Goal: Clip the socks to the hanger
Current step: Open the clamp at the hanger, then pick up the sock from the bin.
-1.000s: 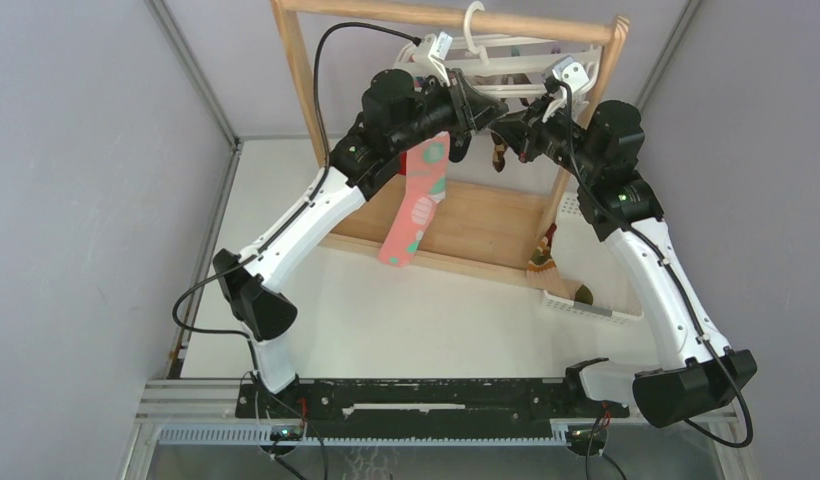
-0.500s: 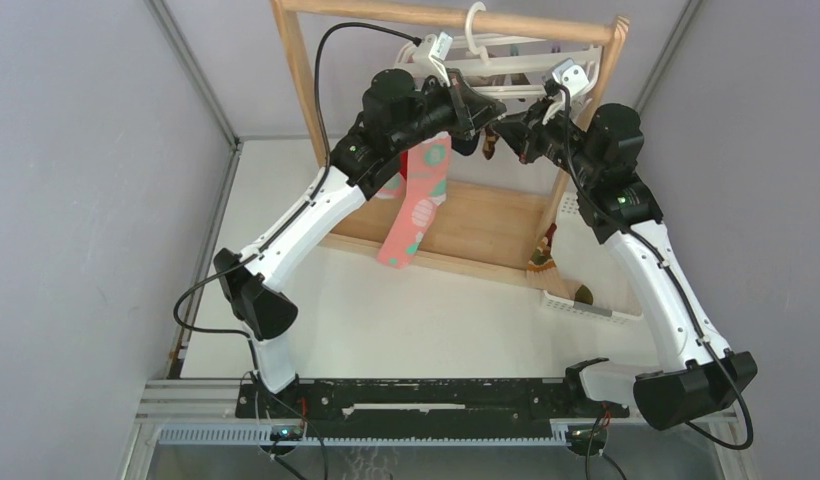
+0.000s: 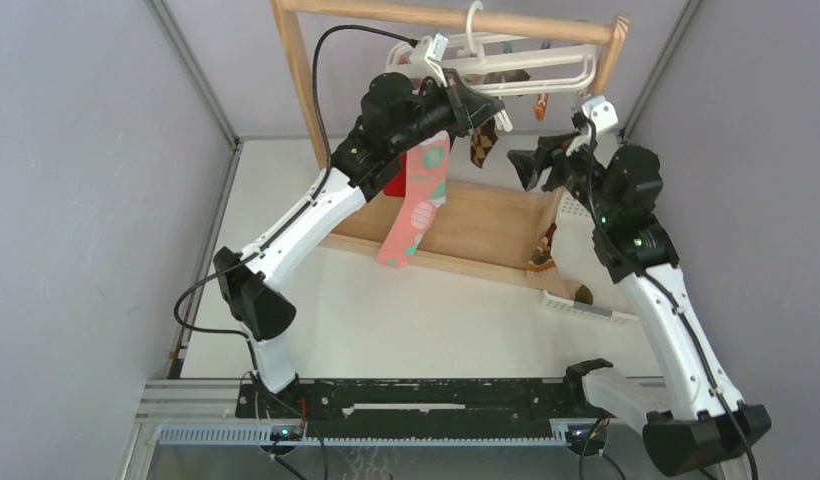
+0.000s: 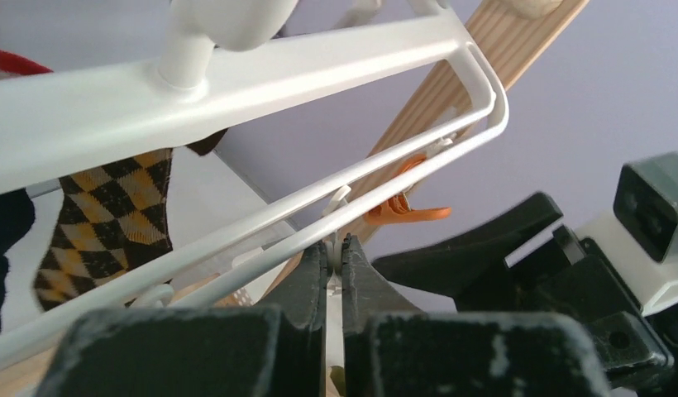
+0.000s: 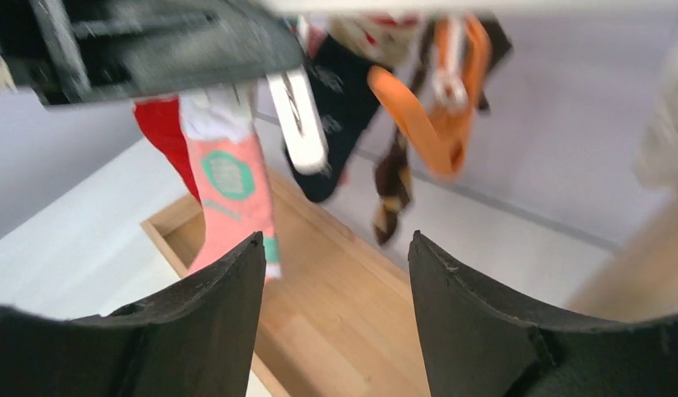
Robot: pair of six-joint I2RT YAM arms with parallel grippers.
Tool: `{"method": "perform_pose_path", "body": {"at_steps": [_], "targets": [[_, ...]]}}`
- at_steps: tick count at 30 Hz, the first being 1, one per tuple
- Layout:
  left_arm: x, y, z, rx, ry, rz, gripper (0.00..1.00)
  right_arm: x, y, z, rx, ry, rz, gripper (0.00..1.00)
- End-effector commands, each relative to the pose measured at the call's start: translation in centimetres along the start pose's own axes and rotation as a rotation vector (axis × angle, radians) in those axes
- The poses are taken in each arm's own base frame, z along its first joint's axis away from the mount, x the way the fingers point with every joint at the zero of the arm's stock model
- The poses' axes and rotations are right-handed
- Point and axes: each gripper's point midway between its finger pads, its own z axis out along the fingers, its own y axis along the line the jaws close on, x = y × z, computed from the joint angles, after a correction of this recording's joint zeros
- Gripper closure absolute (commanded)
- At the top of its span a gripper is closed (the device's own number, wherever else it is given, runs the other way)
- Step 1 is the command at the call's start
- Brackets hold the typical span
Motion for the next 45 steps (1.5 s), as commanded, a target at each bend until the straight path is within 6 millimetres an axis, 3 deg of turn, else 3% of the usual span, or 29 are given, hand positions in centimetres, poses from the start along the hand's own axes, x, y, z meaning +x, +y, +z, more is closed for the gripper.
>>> {"method": "perform_pose_path", "body": {"at_steps": [1,6,10,13,22,33,45], "targets": [[-2.3,-0.4,-1.6,0.015,-0.069,0.011,1.0,1.7,-2.6,-3.6,0.223,-0.014,0.059,0.3],[-2.1,-0.6,-2.4,0.04,-0.076,0.005,1.0,9.5,-6.1,-8.2,0.481,0.037,0.22,0.3],[-1.8,-1.0,-3.0,0.06,-0.076,-0.005,1.0,15.0,-8.3,-10.0,0.589,0.098,0.35,0.3],[-1.6,-1.1,-3.2,0.066,-0.073,-0.007,1.0,17.3,-9.4,-9.9,0.64,0.165,0.362,0.3],[-1.0,-1.3,-3.1,0.069,-0.064,0.003,1.0,23.1,-10.1,-6.7,0.673,0.342,0.356,0.3],[-0.6,-1.4,-3.0,0.072,-0.053,0.008,1.0,26.9,-10.8,-5.9,0.707,0.451,0.354,0.35],[-0.6,-1.5,-3.1,0.075,-0.051,0.01,1.0,29.1,-10.9,-4.7,0.677,0.495,0.387,0.42]]}}
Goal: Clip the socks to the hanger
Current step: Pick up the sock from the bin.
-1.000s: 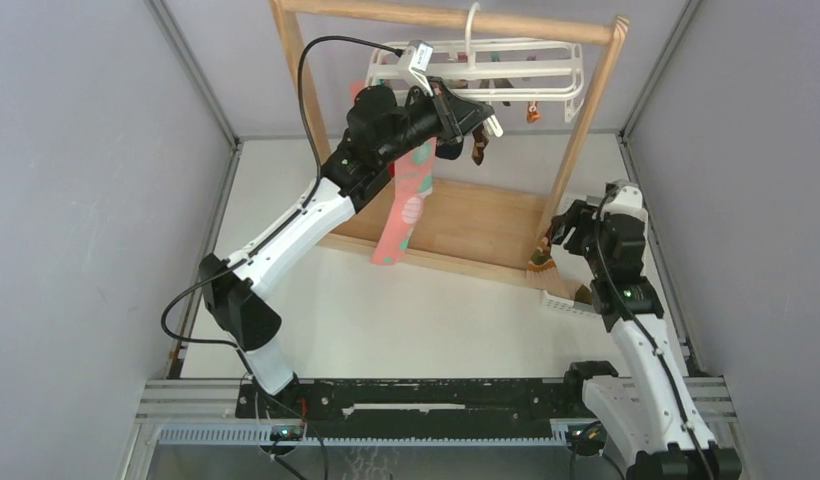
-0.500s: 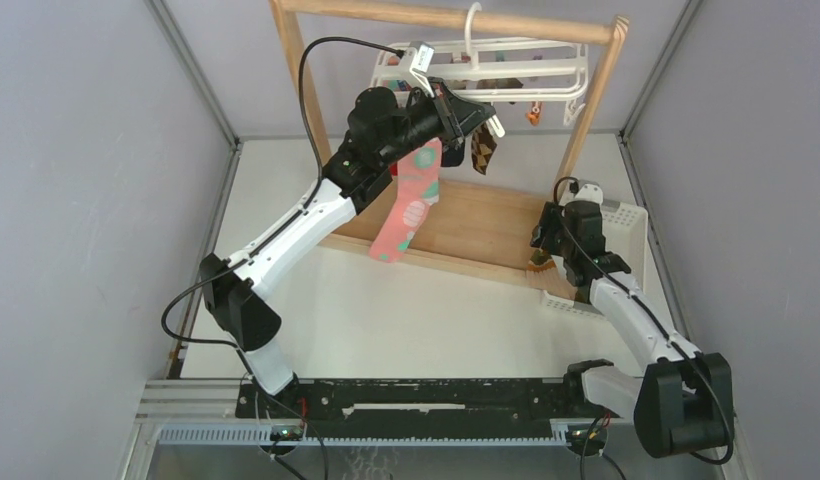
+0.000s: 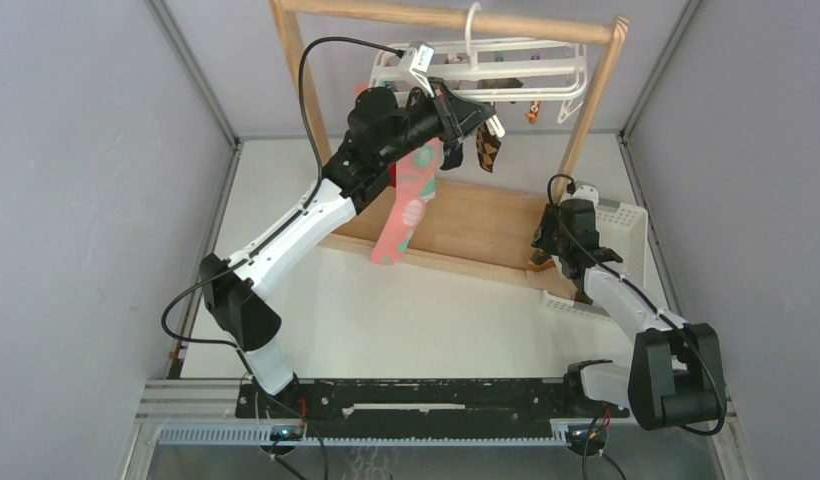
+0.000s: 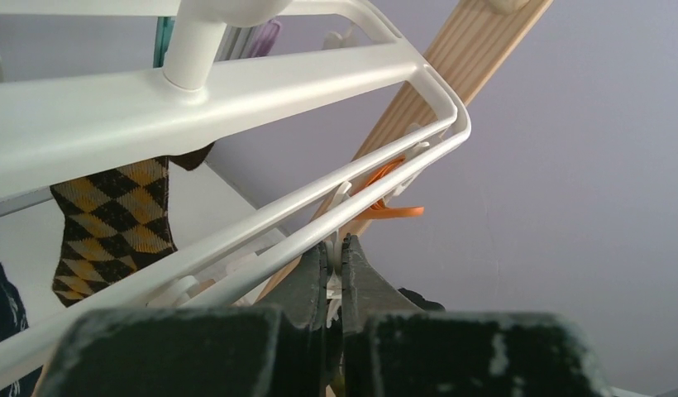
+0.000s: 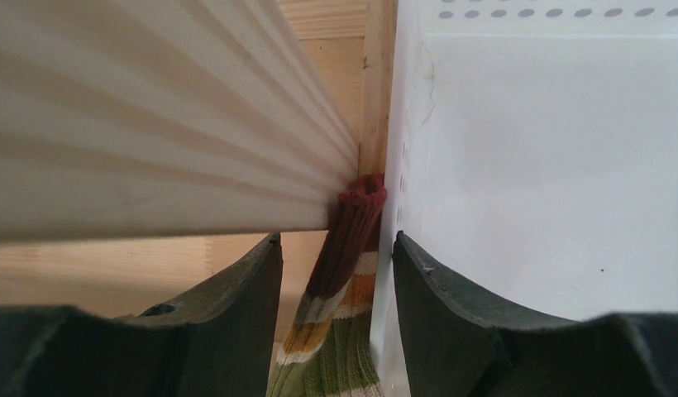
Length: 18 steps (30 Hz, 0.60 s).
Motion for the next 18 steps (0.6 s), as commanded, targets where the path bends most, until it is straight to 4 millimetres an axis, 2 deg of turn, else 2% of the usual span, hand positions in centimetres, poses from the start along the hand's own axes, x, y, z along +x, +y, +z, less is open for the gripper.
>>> {"method": "perform_pose_path", "body": {"at_steps": [1,3,5,7,10,12,14,15,17,18], "targets": [[-1.0,-1.7,-1.1,0.032,-0.01,0.015,1.0,-1.3,0.9,0.6,-0.041,-0.037,0.02,0.43],[-1.0,-1.6,-1.1,0.031,-0.009,0.015,1.0,-1.2,1.0,0.8,-0.046,-0.032,0.022,0.5],[-1.0,-1.6,-1.1,0.032,-0.009,0.016,1.0,-1.3,1.0,0.8,-0.047,-0.035,0.025,0.61],[-0.9,-1.6,-1.1,0.03,-0.008,0.015,1.0,-1.4,0.9,0.7,-0.046,-0.038,0.026,0.77],[-1.0,-1.6,-1.1,0.033,-0.008,0.017,1.0,-1.6,1.0,0.2,-0.049,-0.047,0.027,0.94],[-0.9,-1.5,-1.0,0.033,-0.007,0.016,1.0,-2.0,1.1,-0.3,-0.055,-0.061,0.028,1.0],[-0.9,-1.7,-1.0,0.038,-0.006,0.013,1.0,-2.5,1.2,-1.1,-0.063,-0.08,0.028,1.0],[-0.9,-1.7,-1.0,0.04,-0.006,0.013,1.0,-2.7,1.2,-1.3,-0.063,-0.086,0.029,0.97],[-0.9,-1.8,-1.0,0.043,-0.006,0.012,1.0,-3.2,0.9,-1.8,-0.048,-0.105,0.036,0.75],[-0.9,-1.8,-1.0,0.043,-0.007,0.013,1.0,-3.3,0.9,-2.0,-0.049,-0.111,0.035,0.69]]}}
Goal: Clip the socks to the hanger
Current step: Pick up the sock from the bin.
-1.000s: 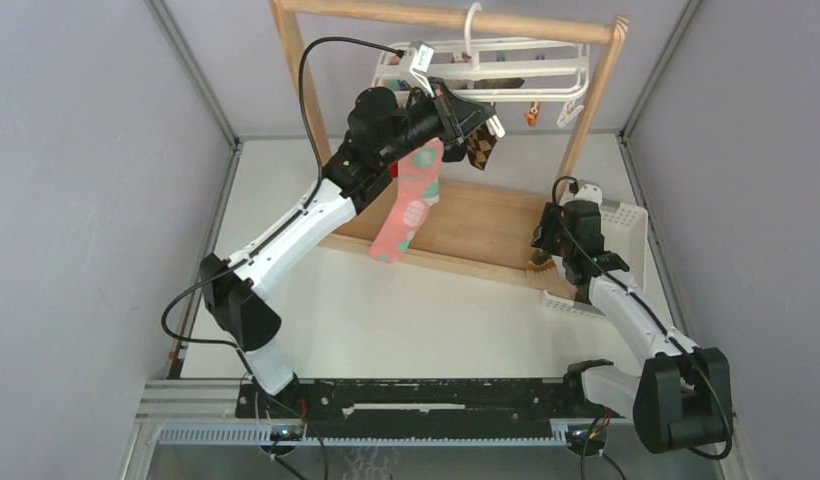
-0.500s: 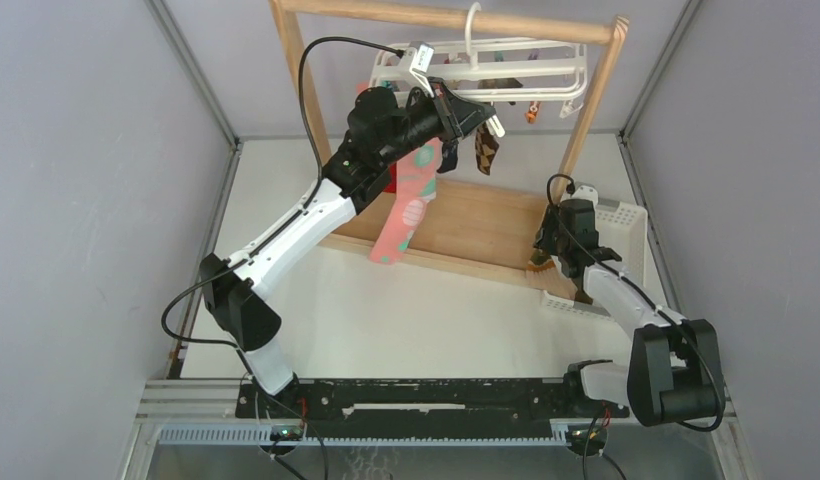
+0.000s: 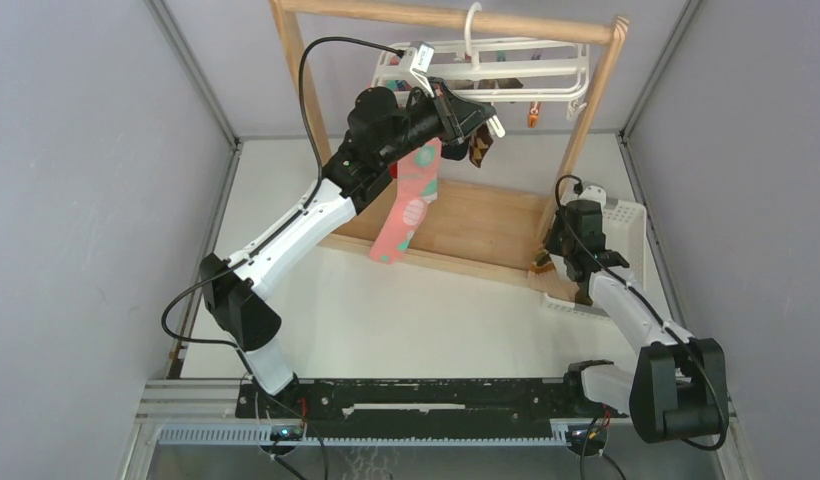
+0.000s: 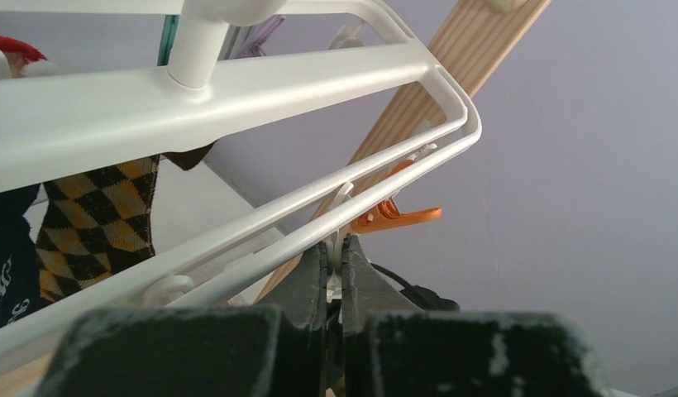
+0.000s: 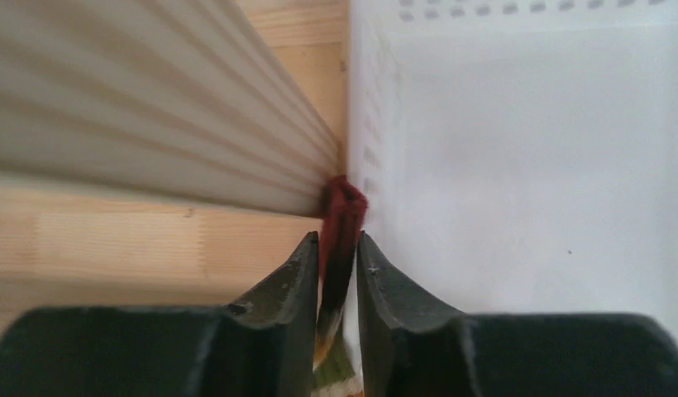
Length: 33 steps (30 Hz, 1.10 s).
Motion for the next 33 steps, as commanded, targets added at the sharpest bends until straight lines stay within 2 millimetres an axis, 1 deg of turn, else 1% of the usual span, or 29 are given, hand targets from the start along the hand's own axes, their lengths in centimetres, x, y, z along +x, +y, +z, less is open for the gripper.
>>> {"method": "perform_pose_path", "body": {"at_steps": [1,4,6,7,9,11,13,17,27,28,30,32,33], "targets": [[-0.9,-1.8,-1.0,0.042,-0.007,0.012,1.0,-3.3,2.0,-1.7,-0.085,-0.116,0.022,0.65],[-0.9,-1.8,-1.0,0.043,-0.007,0.012,1.0,-3.3,2.2,-1.8,-0.096,-0.115,0.021,0.68],[-0.9,-1.9,-1.0,0.046,-0.006,0.013,1.0,-3.1,2.4,-1.6,-0.104,-0.106,0.02,0.76],[-0.9,-1.8,-1.0,0.044,-0.007,0.014,1.0,-3.0,2.5,-1.4,-0.106,-0.101,0.021,0.77],[-1.0,-1.8,-1.1,0.045,-0.008,0.016,1.0,-2.6,2.6,-1.1,-0.109,-0.086,0.022,0.74],[-0.9,-1.8,-1.1,0.043,-0.005,0.015,1.0,-2.4,2.7,-0.8,-0.112,-0.075,0.021,0.67],[-1.0,-1.7,-1.1,0.04,-0.008,0.017,1.0,-2.0,2.7,-0.5,-0.114,-0.063,0.021,0.62],[-0.8,-1.7,-1.0,0.043,-0.004,0.017,1.0,-1.6,2.7,-0.2,-0.109,-0.047,0.019,0.59],[-1.0,-1.8,-1.1,0.045,-0.007,0.017,1.0,-0.8,2.6,1.0,-0.097,-0.017,0.017,0.59],[-1.1,-1.9,-1.2,0.046,-0.008,0.018,1.0,-0.7,2.6,1.1,-0.098,-0.014,0.017,0.61],[-1.1,-2.0,-1.2,0.048,-0.008,0.019,1.0,-0.8,2.5,1.1,-0.097,-0.017,0.018,0.71],[-1.1,-2.0,-1.2,0.05,-0.008,0.019,1.0,-1.0,2.5,0.9,-0.098,-0.026,0.02,0.85],[-1.1,-2.0,-1.2,0.049,-0.008,0.019,1.0,-1.2,2.5,0.6,-0.097,-0.034,0.02,0.94]]}}
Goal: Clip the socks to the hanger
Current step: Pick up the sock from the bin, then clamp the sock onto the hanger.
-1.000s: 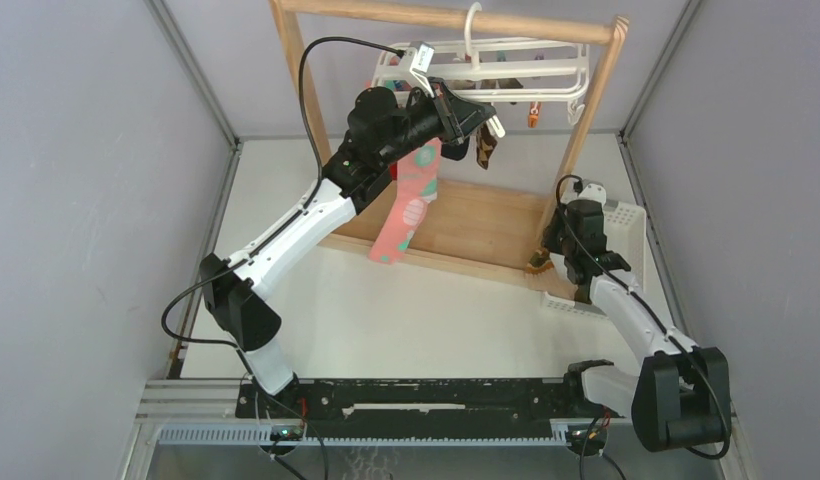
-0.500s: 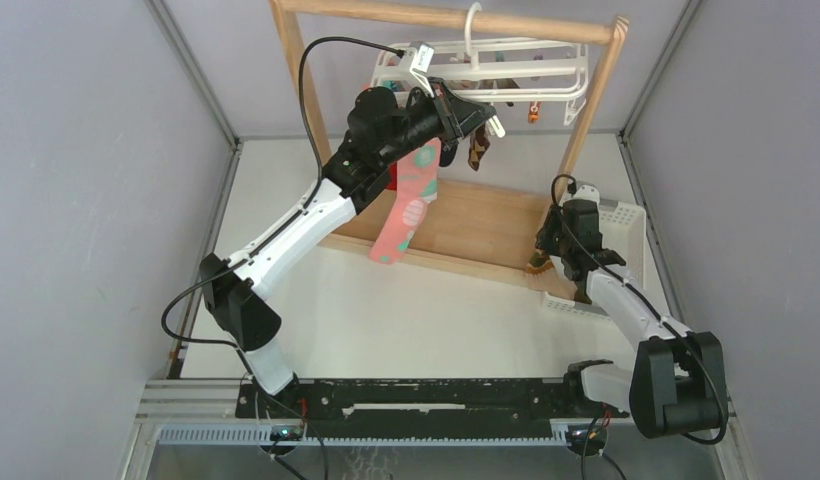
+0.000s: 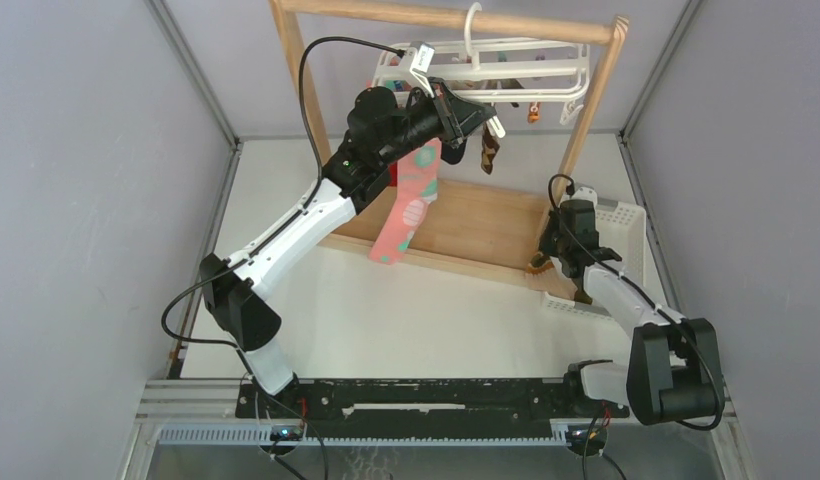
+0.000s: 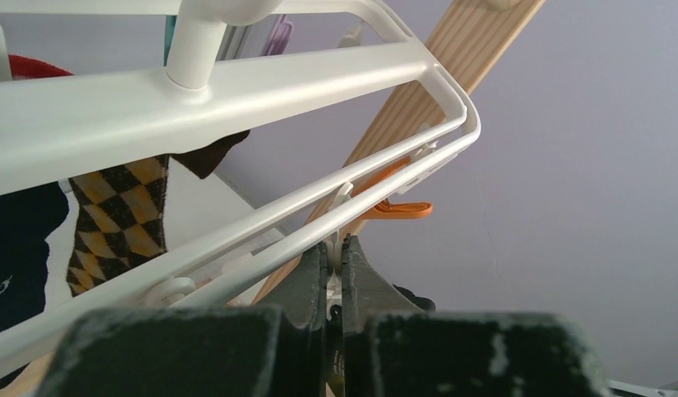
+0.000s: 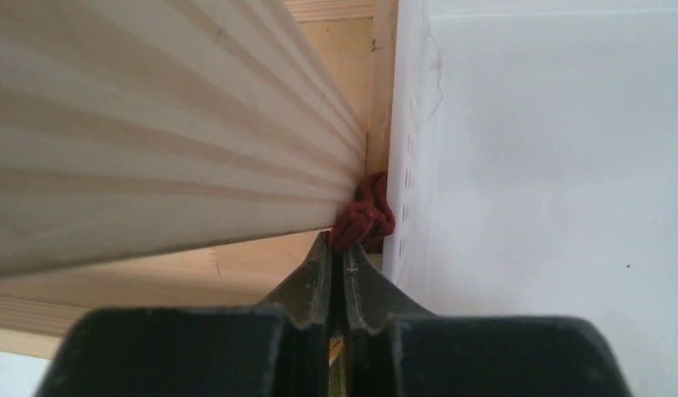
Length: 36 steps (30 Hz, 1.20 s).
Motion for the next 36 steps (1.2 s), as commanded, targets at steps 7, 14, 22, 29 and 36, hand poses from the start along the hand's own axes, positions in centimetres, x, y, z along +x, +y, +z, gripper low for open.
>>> {"method": "perform_pose_path", "body": {"at_steps": [7,14,22,29,36], "targets": [[-1.2,-2.0,-1.2,0.048,-0.014,0.017,1.0,-4.9,1.7,-5.0,-0.09,-0.184,0.001,1.0],[-1.2,-2.1,-1.2,0.051,-0.014,0.018,1.0,-8.2,7.0,-14.6,-0.457,-0.34,-0.099,1.0],[-1.4,-2.7,-1.4,0.073,-0.018,0.017,1.0,-6.6,14.6,-26.6,-1.138,-0.369,-0.364,1.0],[-1.9,-3.9,-2.0,0.118,-0.023,0.018,1.0,-7.3,16.2,-30.5,-1.339,-0.401,-0.459,1.0],[-1.8,-5.1,-2.5,0.168,-0.015,0.015,1.0,-10.9,17.2,-28.7,-1.384,-0.369,-0.449,1.0]]}}
